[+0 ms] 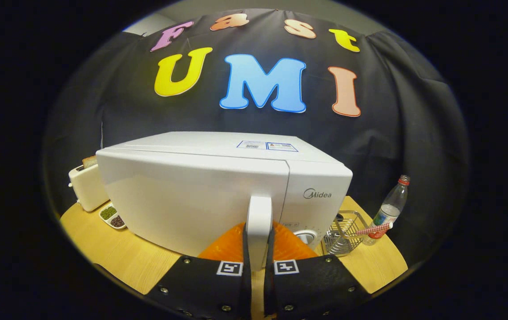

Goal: Open the microwave, put the food inside, and close the microwave door.

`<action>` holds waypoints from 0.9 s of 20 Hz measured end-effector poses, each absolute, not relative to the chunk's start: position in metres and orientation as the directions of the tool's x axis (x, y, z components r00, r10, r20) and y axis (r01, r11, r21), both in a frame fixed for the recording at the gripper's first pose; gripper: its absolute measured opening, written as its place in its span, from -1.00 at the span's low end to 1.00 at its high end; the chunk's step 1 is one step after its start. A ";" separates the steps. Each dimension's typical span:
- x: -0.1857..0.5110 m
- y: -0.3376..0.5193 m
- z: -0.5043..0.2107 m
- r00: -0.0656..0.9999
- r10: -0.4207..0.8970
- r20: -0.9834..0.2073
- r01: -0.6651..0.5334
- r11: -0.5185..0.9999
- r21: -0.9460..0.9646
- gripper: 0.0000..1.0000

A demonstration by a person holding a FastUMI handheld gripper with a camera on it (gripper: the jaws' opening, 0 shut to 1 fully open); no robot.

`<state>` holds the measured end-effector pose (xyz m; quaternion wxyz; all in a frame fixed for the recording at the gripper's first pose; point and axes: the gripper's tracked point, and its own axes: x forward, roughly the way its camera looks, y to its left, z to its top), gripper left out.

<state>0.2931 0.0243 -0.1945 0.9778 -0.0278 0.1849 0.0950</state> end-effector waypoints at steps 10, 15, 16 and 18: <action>0.245 0.027 -0.192 0.904 0.149 -0.401 -0.172 0.985 -0.023 -0.78; 0.206 0.038 -0.190 0.884 0.166 -0.436 -0.187 0.982 -0.005 -0.58; 0.198 0.040 -0.188 0.883 0.169 -0.438 -0.193 0.981 -0.011 -0.55; 0.182 0.046 -0.188 0.882 0.168 -0.440 -0.200 0.979 -0.026 -0.55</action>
